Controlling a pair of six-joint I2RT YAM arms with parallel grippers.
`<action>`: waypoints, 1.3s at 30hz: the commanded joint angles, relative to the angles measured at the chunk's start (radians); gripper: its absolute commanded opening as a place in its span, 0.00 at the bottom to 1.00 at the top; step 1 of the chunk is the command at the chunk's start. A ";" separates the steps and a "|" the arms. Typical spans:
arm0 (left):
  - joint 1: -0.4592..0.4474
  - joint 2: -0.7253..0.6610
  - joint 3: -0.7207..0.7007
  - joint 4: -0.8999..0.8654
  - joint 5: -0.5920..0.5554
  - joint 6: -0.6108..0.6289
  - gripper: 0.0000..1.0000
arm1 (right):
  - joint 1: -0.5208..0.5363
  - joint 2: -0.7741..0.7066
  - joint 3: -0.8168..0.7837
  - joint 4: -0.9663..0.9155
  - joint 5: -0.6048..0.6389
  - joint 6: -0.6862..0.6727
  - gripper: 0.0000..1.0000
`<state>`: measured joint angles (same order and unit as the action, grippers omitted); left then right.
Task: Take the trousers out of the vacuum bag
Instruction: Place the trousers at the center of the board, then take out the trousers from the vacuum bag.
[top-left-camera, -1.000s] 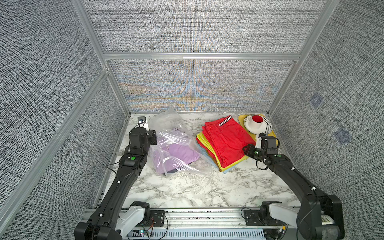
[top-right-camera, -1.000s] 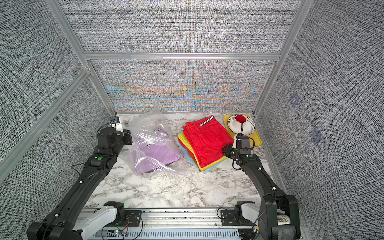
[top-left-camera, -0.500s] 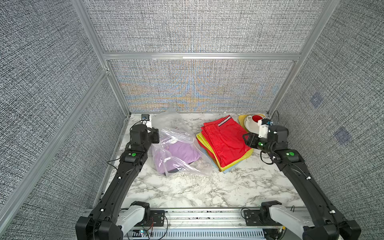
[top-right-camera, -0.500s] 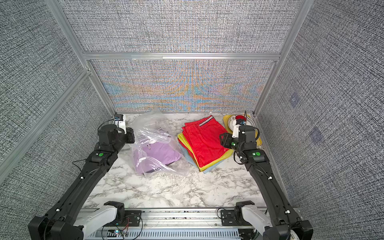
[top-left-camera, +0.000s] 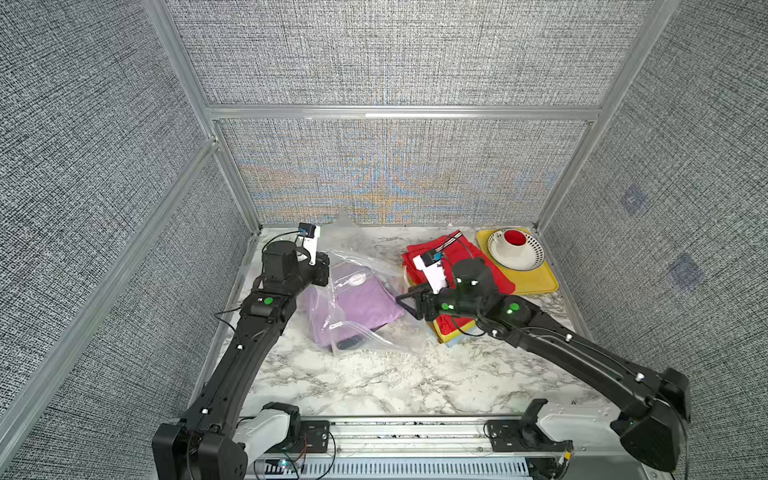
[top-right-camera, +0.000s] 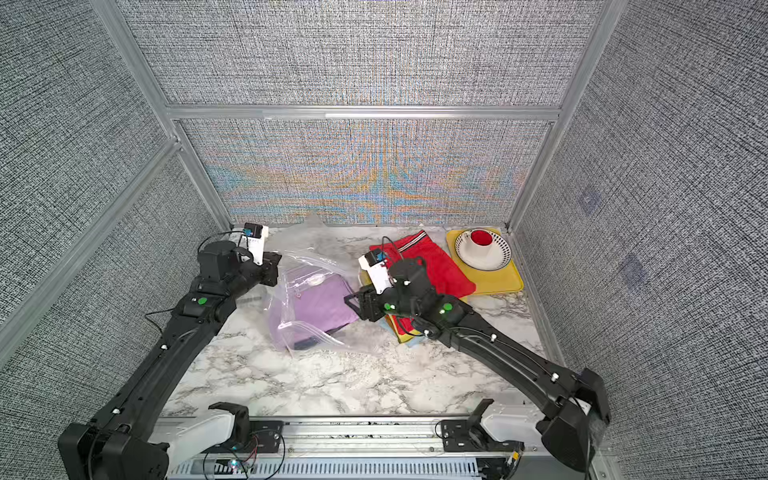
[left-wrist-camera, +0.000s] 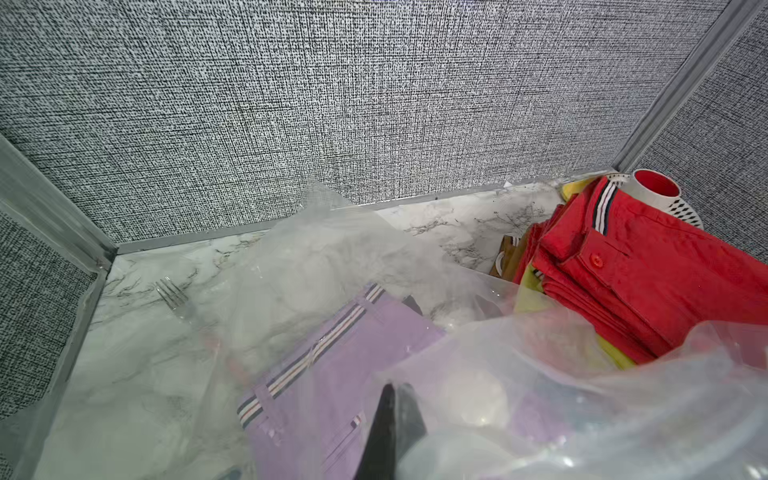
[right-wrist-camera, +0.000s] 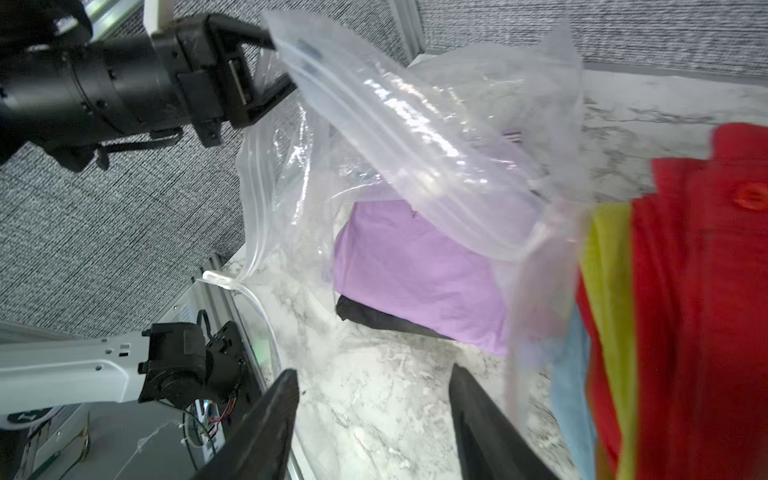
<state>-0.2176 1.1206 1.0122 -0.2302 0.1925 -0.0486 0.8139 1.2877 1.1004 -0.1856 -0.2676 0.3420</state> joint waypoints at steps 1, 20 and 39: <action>-0.012 -0.002 0.023 -0.017 0.030 0.020 0.00 | 0.041 0.063 0.018 0.081 0.008 -0.004 0.61; -0.077 -0.010 0.083 -0.094 0.059 0.049 0.00 | 0.173 0.472 0.085 0.178 0.264 0.201 0.60; -0.101 0.007 0.063 -0.088 0.018 0.073 0.00 | 0.125 0.660 0.092 0.302 -0.014 0.493 0.65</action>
<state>-0.3183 1.1294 1.0790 -0.3382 0.2268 0.0158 0.9417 1.9392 1.1957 0.0792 -0.2344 0.7921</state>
